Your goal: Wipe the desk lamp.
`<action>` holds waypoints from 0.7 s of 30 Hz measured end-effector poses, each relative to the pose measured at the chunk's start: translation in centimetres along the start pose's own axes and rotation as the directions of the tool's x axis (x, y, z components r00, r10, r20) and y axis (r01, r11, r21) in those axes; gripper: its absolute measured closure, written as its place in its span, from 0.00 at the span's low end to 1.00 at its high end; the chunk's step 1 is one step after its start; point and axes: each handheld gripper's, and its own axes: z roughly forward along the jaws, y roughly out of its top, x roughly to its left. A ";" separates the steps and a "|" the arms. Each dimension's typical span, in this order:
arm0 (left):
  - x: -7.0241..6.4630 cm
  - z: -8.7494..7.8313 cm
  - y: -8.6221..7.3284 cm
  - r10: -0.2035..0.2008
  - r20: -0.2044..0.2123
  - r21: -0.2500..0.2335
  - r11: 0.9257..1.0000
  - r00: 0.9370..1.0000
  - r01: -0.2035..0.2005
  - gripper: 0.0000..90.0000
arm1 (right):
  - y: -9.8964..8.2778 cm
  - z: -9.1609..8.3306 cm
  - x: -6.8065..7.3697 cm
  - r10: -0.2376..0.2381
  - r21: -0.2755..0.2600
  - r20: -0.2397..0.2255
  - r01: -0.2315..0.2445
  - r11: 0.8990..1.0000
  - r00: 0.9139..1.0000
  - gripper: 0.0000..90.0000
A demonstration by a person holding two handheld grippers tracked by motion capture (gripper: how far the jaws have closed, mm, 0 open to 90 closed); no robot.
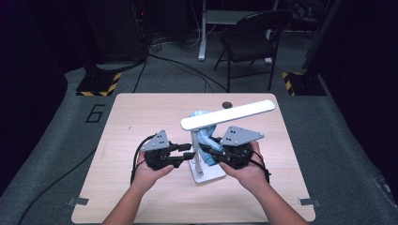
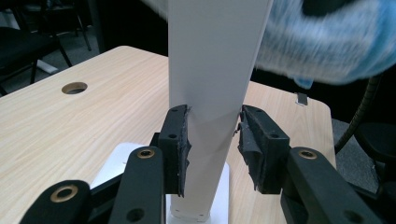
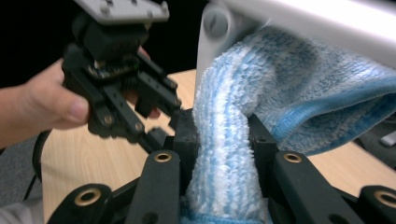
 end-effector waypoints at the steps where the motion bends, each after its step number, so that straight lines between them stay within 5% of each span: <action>1: 0.0 0.0 0.0 -0.001 -0.001 0.000 1.000 1.000 0.001 0.69 | -0.3 0.2 0.0 0.005 0.013 0.000 -0.005 1.000 1.000 0.79; 9: 0.0 0.0 0.0 -0.001 0.000 0.001 1.000 1.000 0.001 0.69 | -2.6 1.7 0.0 0.034 0.085 -0.004 -0.034 0.996 0.999 0.79; 21: 0.1 0.0 -0.1 -0.010 0.002 -0.006 1.000 1.000 0.010 0.69 | -0.8 0.6 0.0 0.002 0.033 0.013 -0.003 0.999 1.000 0.79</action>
